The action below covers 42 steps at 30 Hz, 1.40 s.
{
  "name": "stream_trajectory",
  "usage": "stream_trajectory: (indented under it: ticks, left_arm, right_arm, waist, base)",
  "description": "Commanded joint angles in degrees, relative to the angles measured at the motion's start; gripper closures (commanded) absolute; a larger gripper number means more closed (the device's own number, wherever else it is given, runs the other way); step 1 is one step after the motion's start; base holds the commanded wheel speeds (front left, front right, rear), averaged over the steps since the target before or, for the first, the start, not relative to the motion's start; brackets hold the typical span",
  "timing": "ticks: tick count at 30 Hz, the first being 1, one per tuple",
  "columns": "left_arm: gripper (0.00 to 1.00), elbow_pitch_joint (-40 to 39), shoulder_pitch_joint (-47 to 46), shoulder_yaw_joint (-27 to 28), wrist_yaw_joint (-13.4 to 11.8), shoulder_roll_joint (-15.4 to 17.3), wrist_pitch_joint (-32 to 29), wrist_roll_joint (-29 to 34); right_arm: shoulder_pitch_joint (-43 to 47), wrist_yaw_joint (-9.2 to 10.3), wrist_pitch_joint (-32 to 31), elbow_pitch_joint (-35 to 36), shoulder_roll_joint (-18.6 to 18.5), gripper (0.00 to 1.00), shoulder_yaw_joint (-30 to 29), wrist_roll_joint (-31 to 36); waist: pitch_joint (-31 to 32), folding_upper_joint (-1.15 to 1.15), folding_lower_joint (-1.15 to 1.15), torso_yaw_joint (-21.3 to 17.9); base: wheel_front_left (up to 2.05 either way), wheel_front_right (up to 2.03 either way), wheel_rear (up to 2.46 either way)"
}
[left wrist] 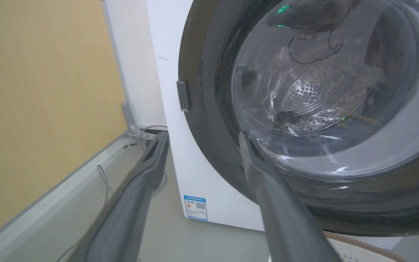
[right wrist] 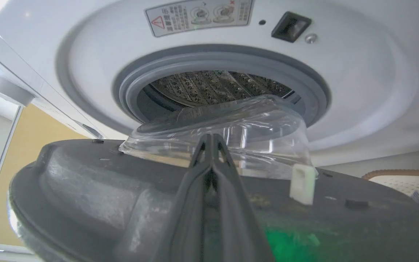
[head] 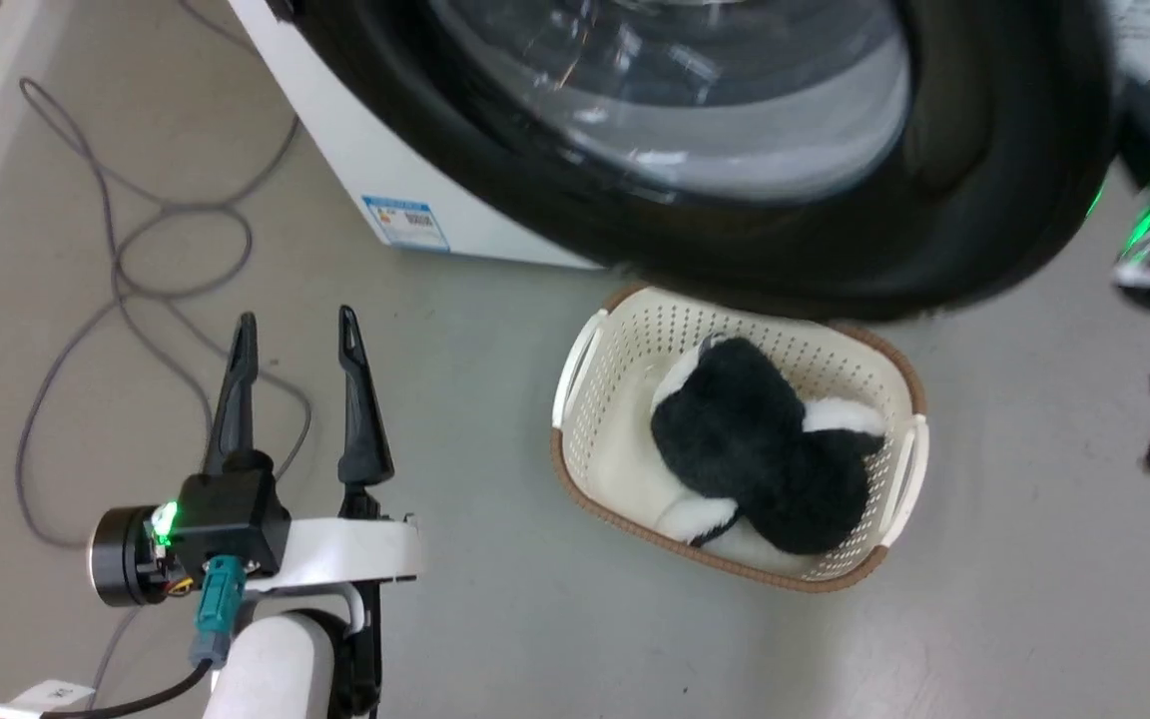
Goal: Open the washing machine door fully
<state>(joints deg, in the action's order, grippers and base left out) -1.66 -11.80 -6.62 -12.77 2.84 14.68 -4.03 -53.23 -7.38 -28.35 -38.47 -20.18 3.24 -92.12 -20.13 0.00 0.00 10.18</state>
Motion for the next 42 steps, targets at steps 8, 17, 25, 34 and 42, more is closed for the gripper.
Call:
stream_trajectory:
  ticks: [8,17,25,34,42]
  left_arm:
    - [0.00,1.1,2.9,0.6,0.9,0.0,0.3,0.9]
    - [0.00,2.8,6.2,0.8,1.9,0.0,0.3,2.0]
    - [0.00,4.7,9.3,0.5,2.3,0.0,0.3,2.6]
    - [0.00,5.7,11.3,0.7,2.7,0.1,0.3,3.0]
    - [0.00,6.2,13.5,1.2,3.2,0.5,0.3,3.1]
  right_arm:
    - [12.3,-0.11,-5.6,9.2,2.4,1.00,3.3,-0.6]
    - [25.3,-0.11,-8.8,18.4,4.2,1.00,6.1,-0.9]
    - [36.9,-0.11,-9.5,28.1,6.8,1.00,9.4,-0.3]
    - [44.3,-0.11,-9.8,32.8,10.7,1.00,14.4,1.1]
    - [47.8,-0.11,-7.9,32.9,14.4,1.00,17.7,2.1]
  waist:
    - [4.6,0.00,0.00,-1.5]
    - [9.5,0.00,0.00,-1.7]
    - [13.6,0.00,0.00,-1.8]
    - [16.7,0.00,0.00,-2.1]
    - [19.5,0.00,0.00,-3.2]
  base:
    - [0.00,0.00,0.00]
    - [0.00,0.00,0.00]
    - [0.00,0.00,0.00]
    - [0.00,0.00,0.00]
    - [0.00,0.00,0.00]
